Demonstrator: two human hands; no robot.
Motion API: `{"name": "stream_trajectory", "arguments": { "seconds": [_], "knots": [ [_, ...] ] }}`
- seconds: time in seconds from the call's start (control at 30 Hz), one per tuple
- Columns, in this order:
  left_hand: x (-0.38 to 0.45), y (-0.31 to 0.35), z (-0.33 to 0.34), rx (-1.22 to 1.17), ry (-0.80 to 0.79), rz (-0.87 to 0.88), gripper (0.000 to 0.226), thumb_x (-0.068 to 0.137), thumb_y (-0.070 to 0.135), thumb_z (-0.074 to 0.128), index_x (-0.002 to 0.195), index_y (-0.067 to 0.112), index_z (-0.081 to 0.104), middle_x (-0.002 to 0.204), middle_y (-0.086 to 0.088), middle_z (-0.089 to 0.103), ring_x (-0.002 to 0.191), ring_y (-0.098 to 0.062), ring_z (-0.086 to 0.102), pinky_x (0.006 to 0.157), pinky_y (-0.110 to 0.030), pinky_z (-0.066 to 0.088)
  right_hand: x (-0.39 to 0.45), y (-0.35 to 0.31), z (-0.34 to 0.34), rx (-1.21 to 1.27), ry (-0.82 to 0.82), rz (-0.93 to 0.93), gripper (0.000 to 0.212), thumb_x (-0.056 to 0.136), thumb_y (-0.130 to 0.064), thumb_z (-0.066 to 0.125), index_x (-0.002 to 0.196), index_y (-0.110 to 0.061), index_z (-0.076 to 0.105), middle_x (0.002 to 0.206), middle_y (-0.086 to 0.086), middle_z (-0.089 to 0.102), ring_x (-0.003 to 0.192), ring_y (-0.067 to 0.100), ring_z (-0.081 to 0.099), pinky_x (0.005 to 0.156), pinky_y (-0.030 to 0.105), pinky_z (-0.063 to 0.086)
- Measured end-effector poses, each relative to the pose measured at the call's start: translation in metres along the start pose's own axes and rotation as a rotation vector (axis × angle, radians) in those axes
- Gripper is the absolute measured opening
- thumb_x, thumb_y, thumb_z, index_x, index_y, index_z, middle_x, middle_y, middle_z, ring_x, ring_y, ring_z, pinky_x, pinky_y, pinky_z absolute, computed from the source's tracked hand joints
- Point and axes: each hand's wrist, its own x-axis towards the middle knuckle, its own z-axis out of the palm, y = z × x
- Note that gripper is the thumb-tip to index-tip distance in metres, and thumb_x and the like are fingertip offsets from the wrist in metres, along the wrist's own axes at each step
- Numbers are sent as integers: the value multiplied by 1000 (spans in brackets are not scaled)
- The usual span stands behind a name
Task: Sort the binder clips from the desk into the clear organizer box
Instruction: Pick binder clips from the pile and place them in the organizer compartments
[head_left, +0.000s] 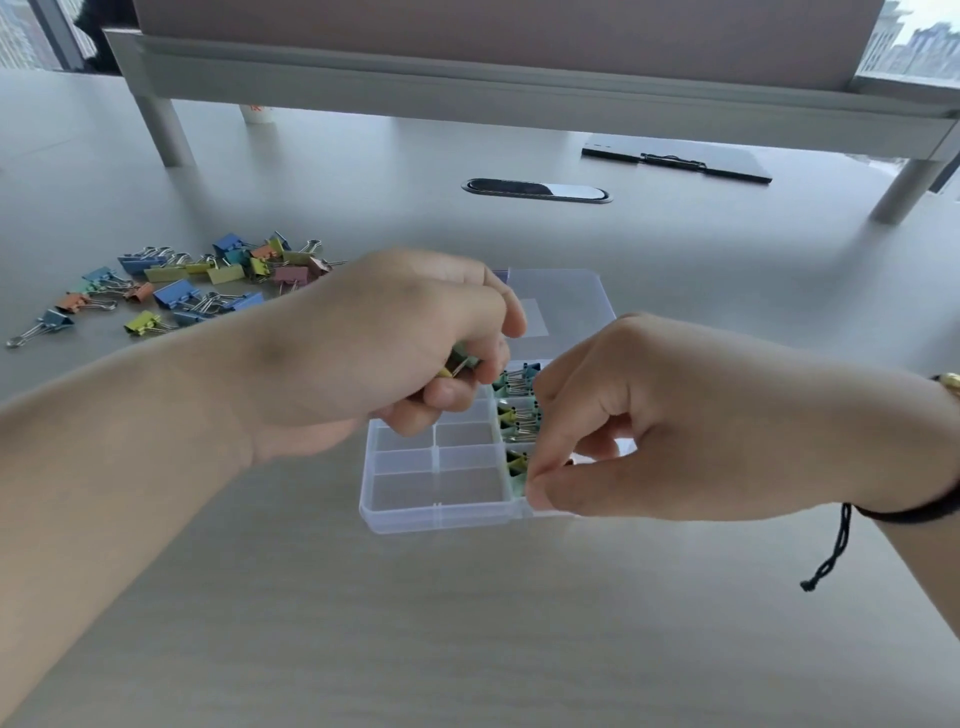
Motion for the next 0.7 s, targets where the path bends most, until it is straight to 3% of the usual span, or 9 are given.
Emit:
{"name": "stream_trajectory", "arguments": {
  "seconds": [0.13, 0.2, 0.3, 0.4, 0.53, 0.63, 0.7],
  "knots": [
    [1, 1, 0, -32, 26, 13, 32, 80, -14, 34, 87, 8, 56, 74, -10, 56, 43, -13, 39, 36, -17, 22, 0, 4, -4, 121, 91, 12, 15, 77, -35, 69, 68, -26, 76, 63, 2, 62, 58, 22, 57, 56, 35, 50],
    [1, 2, 0, -37, 19, 25, 34, 85, -16, 33, 93, 8, 56, 74, -10, 58, 43, -13, 42, 34, -17, 23, 1, 6, -7, 163, 145, 7, 15, 75, -37, 69, 67, -27, 76, 59, -6, 65, 50, 13, 55, 51, 30, 49],
    [-1, 2, 0, 5, -7, 66, 28, 94, -13, 40, 103, 8, 56, 64, -6, 60, 49, -20, 43, 34, -19, 26, 6, 12, -6, 195, 326, 1, 11, 77, -32, 73, 69, -25, 74, 47, -16, 54, 41, 6, 40, 43, 14, 32],
    [-3, 3, 0, 22, -76, 97, 23, 96, -4, 49, 113, 10, 55, 72, -8, 72, 53, -22, 44, 36, -19, 28, 9, 15, -7, 262, 478, -25, 11, 76, -35, 73, 80, -26, 69, 57, -14, 65, 42, 7, 37, 44, 16, 32],
    [-2, 4, -2, 26, -89, 120, 25, 94, 2, 54, 117, 9, 55, 84, -13, 75, 48, -14, 46, 37, -17, 29, 8, 16, -7, 310, 446, -81, 18, 83, -24, 76, 99, -26, 70, 72, -5, 73, 43, 11, 38, 43, 22, 33],
    [-1, 2, -3, 47, -82, 108, 22, 91, 11, 60, 113, 10, 58, 82, -12, 76, 45, -12, 45, 37, -17, 28, 7, 17, -8, 313, 413, -91, 16, 83, -17, 76, 95, -26, 72, 75, -4, 74, 46, 9, 47, 46, 22, 38],
    [1, 2, -2, 67, -74, 104, 24, 86, 19, 63, 109, 11, 60, 80, -11, 76, 43, -11, 44, 37, -17, 27, 7, 17, -9, 336, 390, -83, 13, 80, -16, 78, 89, -23, 72, 77, -2, 75, 52, 16, 57, 51, 31, 48]
  ]
}}
